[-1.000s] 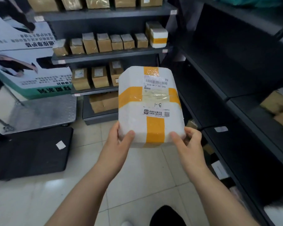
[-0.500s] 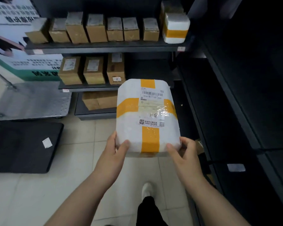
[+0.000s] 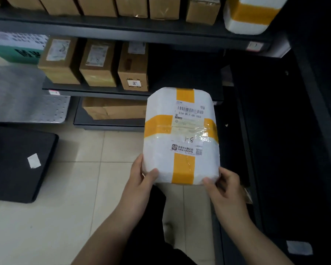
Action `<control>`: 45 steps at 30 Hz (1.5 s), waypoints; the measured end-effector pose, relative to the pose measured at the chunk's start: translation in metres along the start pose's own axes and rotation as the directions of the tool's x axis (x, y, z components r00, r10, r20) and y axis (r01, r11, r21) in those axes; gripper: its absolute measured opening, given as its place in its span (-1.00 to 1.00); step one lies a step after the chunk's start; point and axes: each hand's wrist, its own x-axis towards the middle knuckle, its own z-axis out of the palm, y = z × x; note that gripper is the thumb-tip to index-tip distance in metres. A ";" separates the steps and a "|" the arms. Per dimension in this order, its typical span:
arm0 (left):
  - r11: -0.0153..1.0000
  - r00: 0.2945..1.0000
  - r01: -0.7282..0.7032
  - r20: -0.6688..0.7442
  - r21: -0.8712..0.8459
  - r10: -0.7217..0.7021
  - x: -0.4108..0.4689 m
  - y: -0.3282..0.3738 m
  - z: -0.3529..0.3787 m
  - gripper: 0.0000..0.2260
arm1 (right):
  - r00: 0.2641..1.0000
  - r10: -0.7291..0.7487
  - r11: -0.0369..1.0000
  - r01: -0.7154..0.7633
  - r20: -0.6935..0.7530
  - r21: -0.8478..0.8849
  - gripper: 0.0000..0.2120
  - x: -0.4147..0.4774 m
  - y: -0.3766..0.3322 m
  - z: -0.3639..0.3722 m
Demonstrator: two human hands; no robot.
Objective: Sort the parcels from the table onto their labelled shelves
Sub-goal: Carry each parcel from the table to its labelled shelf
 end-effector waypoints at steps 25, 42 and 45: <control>0.918 0.970 -0.085 0.245 0.388 -0.013 0.374 0.056 0.003 -0.37 | 0.997 0.047 0.999 -0.047 -0.059 -0.012 -0.50 0.344 -0.049 0.106; 0.735 0.956 -0.084 0.263 0.672 -0.131 0.400 0.053 -0.004 -0.41 | 0.993 0.079 0.924 -0.040 0.088 -0.381 -0.41 0.366 -0.047 0.106; 0.681 0.957 -0.239 0.288 0.692 0.043 0.374 0.051 -0.010 -0.43 | 0.992 -0.069 0.830 0.117 0.108 -0.545 -0.38 0.350 -0.053 0.099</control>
